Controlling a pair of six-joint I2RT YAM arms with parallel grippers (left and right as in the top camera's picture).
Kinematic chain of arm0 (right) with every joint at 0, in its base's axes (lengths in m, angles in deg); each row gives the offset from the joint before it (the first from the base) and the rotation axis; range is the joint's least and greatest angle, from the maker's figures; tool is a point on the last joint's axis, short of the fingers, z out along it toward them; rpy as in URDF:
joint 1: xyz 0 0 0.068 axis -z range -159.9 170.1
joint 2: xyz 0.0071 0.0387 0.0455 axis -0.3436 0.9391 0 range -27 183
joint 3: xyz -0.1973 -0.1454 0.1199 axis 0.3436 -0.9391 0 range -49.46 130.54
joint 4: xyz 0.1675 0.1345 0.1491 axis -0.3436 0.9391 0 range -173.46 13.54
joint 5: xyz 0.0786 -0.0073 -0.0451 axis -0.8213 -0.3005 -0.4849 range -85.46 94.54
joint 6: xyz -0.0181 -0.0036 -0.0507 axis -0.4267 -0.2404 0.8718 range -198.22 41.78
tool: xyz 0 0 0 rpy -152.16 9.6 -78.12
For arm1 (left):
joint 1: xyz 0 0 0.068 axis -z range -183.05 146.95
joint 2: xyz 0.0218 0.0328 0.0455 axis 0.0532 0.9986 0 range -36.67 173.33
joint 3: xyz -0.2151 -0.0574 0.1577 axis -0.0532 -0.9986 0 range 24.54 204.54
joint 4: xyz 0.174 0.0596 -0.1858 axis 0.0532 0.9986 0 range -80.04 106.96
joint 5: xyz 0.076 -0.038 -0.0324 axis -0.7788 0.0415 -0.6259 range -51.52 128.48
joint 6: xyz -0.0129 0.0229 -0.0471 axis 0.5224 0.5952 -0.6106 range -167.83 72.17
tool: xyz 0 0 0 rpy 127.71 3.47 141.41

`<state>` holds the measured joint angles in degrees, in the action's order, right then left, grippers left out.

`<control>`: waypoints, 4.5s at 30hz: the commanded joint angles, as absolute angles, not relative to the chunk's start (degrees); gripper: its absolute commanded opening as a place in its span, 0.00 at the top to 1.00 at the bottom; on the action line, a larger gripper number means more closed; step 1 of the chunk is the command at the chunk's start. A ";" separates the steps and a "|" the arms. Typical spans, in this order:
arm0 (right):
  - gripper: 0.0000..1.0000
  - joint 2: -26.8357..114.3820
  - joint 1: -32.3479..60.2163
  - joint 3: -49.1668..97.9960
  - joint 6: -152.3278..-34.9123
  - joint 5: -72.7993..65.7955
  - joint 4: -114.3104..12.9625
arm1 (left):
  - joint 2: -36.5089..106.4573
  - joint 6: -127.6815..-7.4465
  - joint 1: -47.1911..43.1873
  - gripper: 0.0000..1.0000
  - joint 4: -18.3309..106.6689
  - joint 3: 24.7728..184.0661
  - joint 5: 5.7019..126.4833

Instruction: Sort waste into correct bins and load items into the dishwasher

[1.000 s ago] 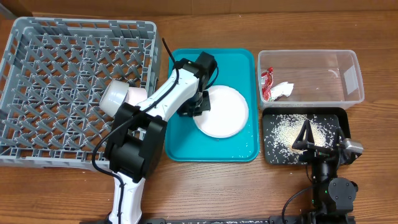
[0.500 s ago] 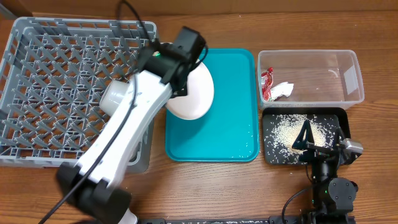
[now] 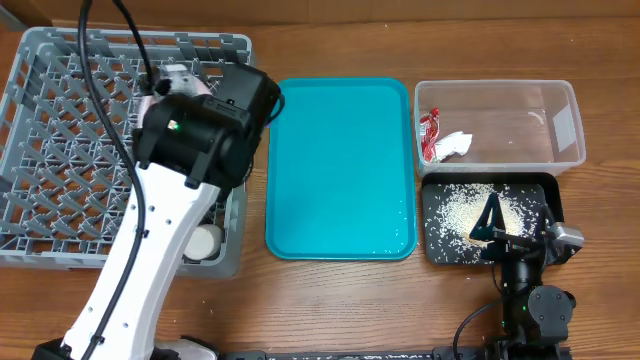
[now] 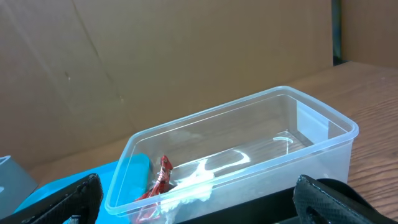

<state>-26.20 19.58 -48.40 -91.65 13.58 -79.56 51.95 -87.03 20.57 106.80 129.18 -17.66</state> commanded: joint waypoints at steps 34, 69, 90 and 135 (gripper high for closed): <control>0.00 -26.70 19.30 -49.01 -91.28 13.95 -79.93 | 54.85 -40.78 -0.13 0.96 53.23 102.63 -21.66; 0.00 -26.70 19.30 -49.01 -91.28 13.97 -79.93 | 54.83 -24.74 -1.60 0.96 43.24 101.27 -22.93; 0.00 -26.70 19.30 -49.01 -91.28 13.95 -79.95 | 44.30 -40.95 15.32 0.20 48.73 103.17 -27.83; 0.00 -26.70 19.30 -49.01 -91.28 13.95 -79.93 | -9.28 -45.85 8.94 0.00 32.16 69.30 45.46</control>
<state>-26.20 19.58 -48.40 -91.67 13.56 -79.58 -1.19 -47.73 11.45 34.89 77.40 41.92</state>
